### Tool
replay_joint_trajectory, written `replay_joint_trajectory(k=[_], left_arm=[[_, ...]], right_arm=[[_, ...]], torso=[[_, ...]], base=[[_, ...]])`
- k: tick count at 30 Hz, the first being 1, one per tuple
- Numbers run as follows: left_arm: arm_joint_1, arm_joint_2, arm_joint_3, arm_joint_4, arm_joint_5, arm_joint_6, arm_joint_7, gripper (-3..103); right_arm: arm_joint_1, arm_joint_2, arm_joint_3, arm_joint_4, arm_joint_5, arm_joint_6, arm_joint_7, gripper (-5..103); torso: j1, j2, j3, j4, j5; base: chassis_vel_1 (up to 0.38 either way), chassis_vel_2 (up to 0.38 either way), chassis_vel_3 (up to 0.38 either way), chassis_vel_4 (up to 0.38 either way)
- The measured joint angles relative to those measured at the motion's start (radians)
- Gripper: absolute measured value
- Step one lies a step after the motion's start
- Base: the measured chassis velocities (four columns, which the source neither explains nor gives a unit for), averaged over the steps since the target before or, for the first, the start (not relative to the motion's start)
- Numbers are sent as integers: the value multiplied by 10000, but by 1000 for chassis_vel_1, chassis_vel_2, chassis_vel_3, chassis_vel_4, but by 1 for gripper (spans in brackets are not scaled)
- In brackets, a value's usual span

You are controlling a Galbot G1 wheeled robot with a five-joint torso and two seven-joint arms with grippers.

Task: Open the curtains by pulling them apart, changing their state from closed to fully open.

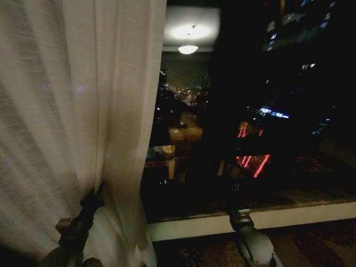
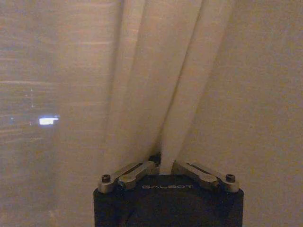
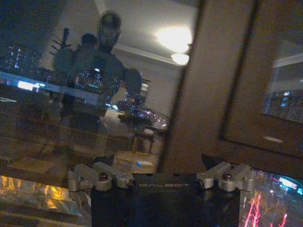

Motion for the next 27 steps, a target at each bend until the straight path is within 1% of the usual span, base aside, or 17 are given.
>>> replay_joint_trajectory(k=[4,8,13,17,22,26,27], left_arm=[[-1,-92,56,-19,63,-2,-3,0],[6,-176,99,-37,175,-22,-5,0],[44,-252,74,-180,202,-19,-34,0],[100,-335,22,-262,204,-12,-57,0],[164,-465,-38,-331,205,-8,-58,0],[250,-473,-267,-394,172,-8,-59,0],[274,-453,-350,-395,137,-8,-59,0]], right_arm=[[2,-28,20,0,5,12,62,100],[13,-68,-44,-9,240,56,268,100],[176,-167,-129,-60,415,58,351,100],[240,-184,-206,-103,420,51,350,100],[218,-229,-276,-120,421,32,345,100],[289,-273,-421,-149,417,18,343,100],[310,-272,-470,-161,413,15,341,100]], torso=[[0,0,0,1,-3],[0,0,0,-1,-1],[1,1,-1,3,-9],[1,0,-1,4,-10],[0,-1,0,-4,10],[0,0,0,-3,3],[0,-1,0,0,3]], base=[[371,345,-356,-360],[362,364,-365,-350],[259,266,-238,-247],[93,93,-66,-130],[0,0,0,0],[-58,-64,43,47],[0,0,0,0]])
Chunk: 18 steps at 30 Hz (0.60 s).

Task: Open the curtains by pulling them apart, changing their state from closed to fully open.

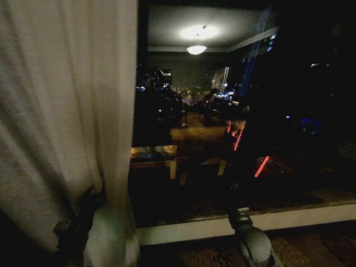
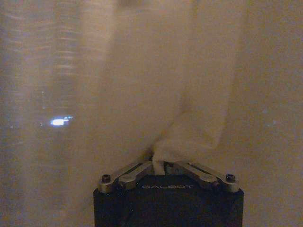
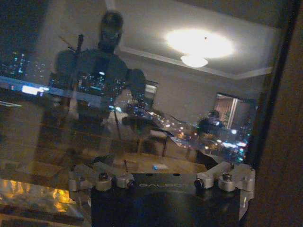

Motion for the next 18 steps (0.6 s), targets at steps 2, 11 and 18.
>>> replay_joint_trajectory(k=[2,11,18], left_arm=[[14,28,-93,0,-63,-5,-12,0],[-267,30,-1352,517,-320,-488,-653,0],[-735,265,-3000,1144,-35,272,-2445,0]], right_arm=[[12,1,-47,-10,-5,-2,-3,100],[85,60,-257,-172,-32,-3,-29,100],[252,26,-320,-349,-32,5,-44,100]], torso=[[0,0,0,1,-3],[1,1,-1,1,-7],[1,0,0,0,-6]], base=[[0,0,0,0],[0,0,0,0],[0,0,0,0]])
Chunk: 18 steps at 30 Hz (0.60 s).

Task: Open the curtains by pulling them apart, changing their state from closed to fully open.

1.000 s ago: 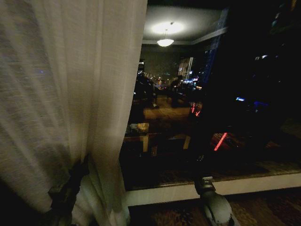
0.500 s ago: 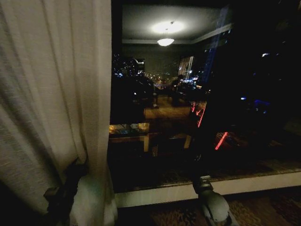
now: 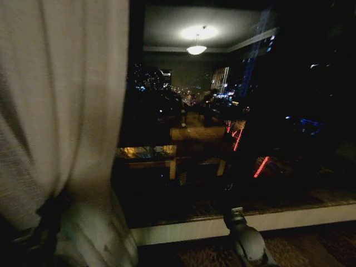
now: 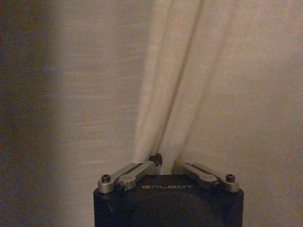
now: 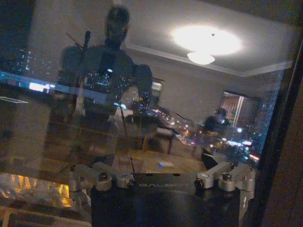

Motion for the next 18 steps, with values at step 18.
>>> replay_joint_trajectory(k=[18], left_arm=[[386,96,-187,-421,-715,1012,981,26]], right_arm=[[151,202,-52,-340,20,-13,-178,100]], torso=[[0,0,0,-2,5]], base=[[0,0,0,0]])
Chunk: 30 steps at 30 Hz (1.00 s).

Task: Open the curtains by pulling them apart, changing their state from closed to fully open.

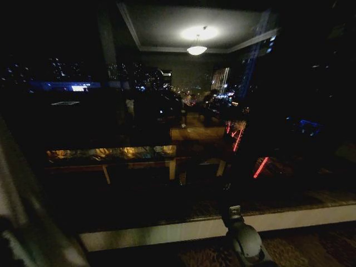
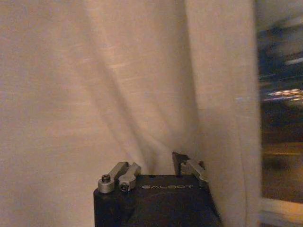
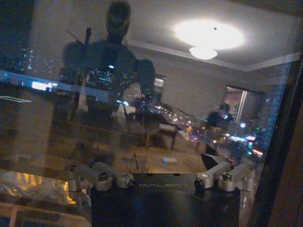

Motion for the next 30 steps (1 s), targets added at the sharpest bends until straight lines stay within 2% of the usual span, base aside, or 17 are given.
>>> replay_joint_trajectory(k=[1,2,3,4,6,8,10,12,13,14,15,16,19,20,25,29,30], left_arm=[[0,0,0,0,0,0,0,26],[78,-63,77,-75,-148,-61,524,31],[274,-219,295,-270,-343,-222,1523,36],[378,-350,507,-429,-382,-290,1872,42],[455,-454,712,-583,-360,-300,1907,47],[515,-593,954,-797,-146,-295,1674,53],[536,-743,1338,-1078,564,-292,690,64],[528,-752,1398,-1109,680,-292,457,69],[505,-755,1484,-1147,830,-292,111,69],[454,-752,1603,-1178,1039,-288,-461,80],[430,-749,1672,-1183,1153,-281,-761,80],[408,-757,1754,-1190,1321,-272,-1042,85],[418,-888,1876,-1246,1636,-252,-1263,90],[530,-1127,2047,-1421,1852,-190,-1423,98],[1223,-1588,2499,-2239,1644,80,-1449,100],[1594,-1609,2472,-2603,1219,149,-661,100],[1533,-1606,2360,-2612,892,155,-84,100]], right_arm=[[0,0,0,0,0,0,0,100],[-2,0,4,7,24,-59,-35,100],[-40,-11,60,79,156,-282,-198,100],[-64,-15,94,144,316,-416,-292,100],[-74,-6,117,166,446,-497,-332,100],[-69,41,148,153,530,-546,-362,100],[-7,108,204,66,571,-561,-380,100],[9,113,216,49,573,-562,-382,100],[39,117,239,22,575,-562,-384,100],[82,120,287,-18,578,-561,-386,100],[99,119,306,-30,580,-560,-387,100],[122,115,335,-53,581,-557,-388,100],[148,110,358,-74,582,-554,-389,100],[174,101,367,-91,583,-550,-390,100],[307,90,338,-136,587,-548,-391,100],[493,71,251,-171,599,-589,-391,100],[603,68,188,-214,603,-616,-391,100]], torso=[[0,0,0,0,0],[0,0,0,1,-1],[0,0,0,2,0],[0,0,0,2,-2],[0,0,0,2,-3],[0,1,-1,1,-2],[0,1,0,3,-1],[0,0,0,3,-1],[0,0,0,3,0],[0,0,0,2,-1],[0,0,0,2,-1],[0,0,0,2,-1],[0,0,-1,2,-2],[0,0,0,2,-5],[0,0,0,2,-1],[-1,0,0,6,1],[-1,1,0,6,-3]], base=[[0,0,0,0],[0,0,0,0],[0,0,0,0],[0,0,0,0],[0,0,0,0],[0,0,0,0],[0,0,0,0],[0,0,0,0],[0,0,0,0],[0,0,0,0],[0,0,0,0],[0,0,0,0],[0,0,0,0],[0,0,0,0],[0,0,0,0],[0,0,0,0],[0,0,0,0]])
